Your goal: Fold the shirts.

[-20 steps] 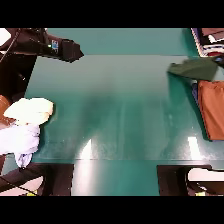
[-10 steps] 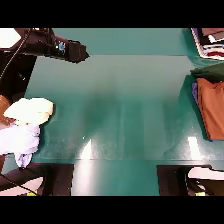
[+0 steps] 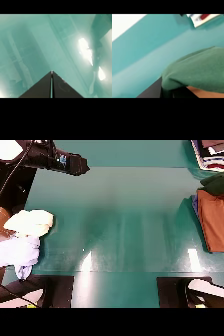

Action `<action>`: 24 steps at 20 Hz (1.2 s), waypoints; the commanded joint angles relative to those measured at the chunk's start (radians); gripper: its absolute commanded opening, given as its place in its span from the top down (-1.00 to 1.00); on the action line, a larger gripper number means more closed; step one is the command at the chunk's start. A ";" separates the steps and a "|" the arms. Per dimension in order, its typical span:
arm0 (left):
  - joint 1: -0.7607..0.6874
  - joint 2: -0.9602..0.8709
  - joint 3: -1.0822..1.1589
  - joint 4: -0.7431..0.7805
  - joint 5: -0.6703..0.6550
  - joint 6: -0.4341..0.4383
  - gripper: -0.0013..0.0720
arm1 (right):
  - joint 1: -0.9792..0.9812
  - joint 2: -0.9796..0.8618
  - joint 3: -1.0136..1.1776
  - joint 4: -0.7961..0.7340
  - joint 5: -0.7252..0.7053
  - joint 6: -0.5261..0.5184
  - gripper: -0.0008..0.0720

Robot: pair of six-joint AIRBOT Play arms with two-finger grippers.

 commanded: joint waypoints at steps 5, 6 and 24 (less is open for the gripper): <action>0.000 0.000 0.000 0.002 -0.010 0.008 0.89 | -0.040 0.074 -0.099 -0.419 0.266 0.081 0.91; 0.000 0.000 0.000 0.001 -0.010 0.008 0.89 | -0.040 0.089 -0.140 -0.481 0.271 0.082 0.91; 0.000 0.000 0.000 0.001 -0.035 0.007 0.89 | 0.333 0.148 -0.089 -0.359 0.257 0.129 -0.76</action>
